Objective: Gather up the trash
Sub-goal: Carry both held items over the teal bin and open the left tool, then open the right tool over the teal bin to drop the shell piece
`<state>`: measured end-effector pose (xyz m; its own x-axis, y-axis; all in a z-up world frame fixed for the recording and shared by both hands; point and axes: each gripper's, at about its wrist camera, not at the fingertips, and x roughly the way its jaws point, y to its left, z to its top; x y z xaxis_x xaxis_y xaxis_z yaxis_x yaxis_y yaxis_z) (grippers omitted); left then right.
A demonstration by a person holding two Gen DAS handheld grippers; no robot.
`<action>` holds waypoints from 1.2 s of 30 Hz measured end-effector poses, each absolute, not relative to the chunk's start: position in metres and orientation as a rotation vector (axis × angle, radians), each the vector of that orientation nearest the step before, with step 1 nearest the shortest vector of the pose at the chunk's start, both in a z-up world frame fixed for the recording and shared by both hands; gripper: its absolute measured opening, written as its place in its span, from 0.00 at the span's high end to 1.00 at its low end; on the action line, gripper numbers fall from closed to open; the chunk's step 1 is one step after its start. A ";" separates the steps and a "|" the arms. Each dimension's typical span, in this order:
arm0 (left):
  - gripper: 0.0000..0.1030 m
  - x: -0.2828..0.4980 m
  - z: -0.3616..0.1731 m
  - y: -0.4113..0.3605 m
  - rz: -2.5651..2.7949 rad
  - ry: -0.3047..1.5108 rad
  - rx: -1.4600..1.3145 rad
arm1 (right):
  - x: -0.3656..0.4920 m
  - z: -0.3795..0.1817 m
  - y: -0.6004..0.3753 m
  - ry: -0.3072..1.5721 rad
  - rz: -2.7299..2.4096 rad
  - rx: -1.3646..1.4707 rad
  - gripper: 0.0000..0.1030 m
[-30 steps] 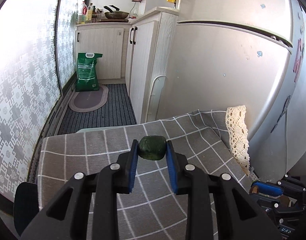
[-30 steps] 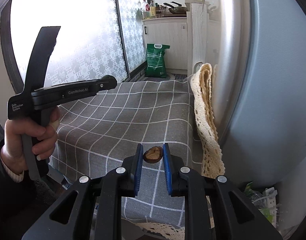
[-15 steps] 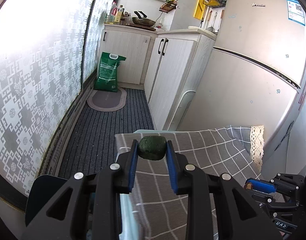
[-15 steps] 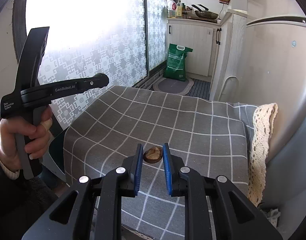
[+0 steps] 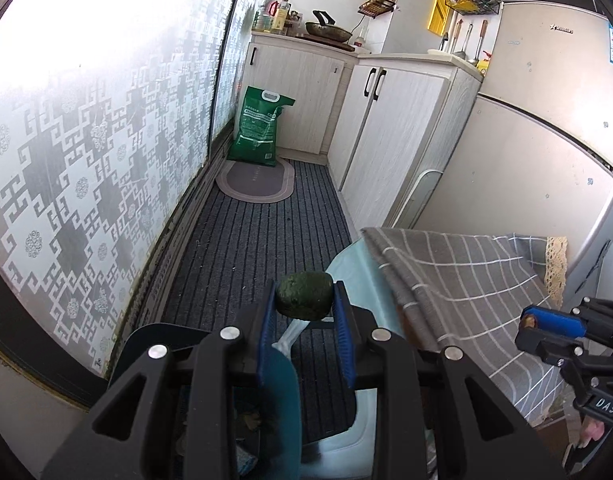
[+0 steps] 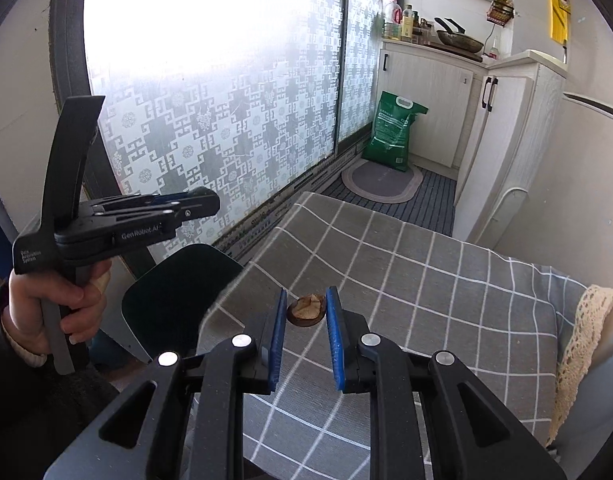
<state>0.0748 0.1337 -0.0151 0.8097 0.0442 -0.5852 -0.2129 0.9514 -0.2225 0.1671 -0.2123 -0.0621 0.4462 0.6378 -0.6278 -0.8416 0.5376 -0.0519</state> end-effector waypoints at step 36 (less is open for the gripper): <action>0.67 0.026 -0.141 0.207 0.148 1.026 -0.240 | 0.128 -0.124 -0.040 0.819 1.015 -0.629 0.81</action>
<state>0.0258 0.2069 -0.1407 0.5119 0.0095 -0.8590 -0.2334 0.9639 -0.1284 0.1277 -0.0405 -0.1240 0.2886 0.4801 -0.8284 -0.9112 0.4033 -0.0837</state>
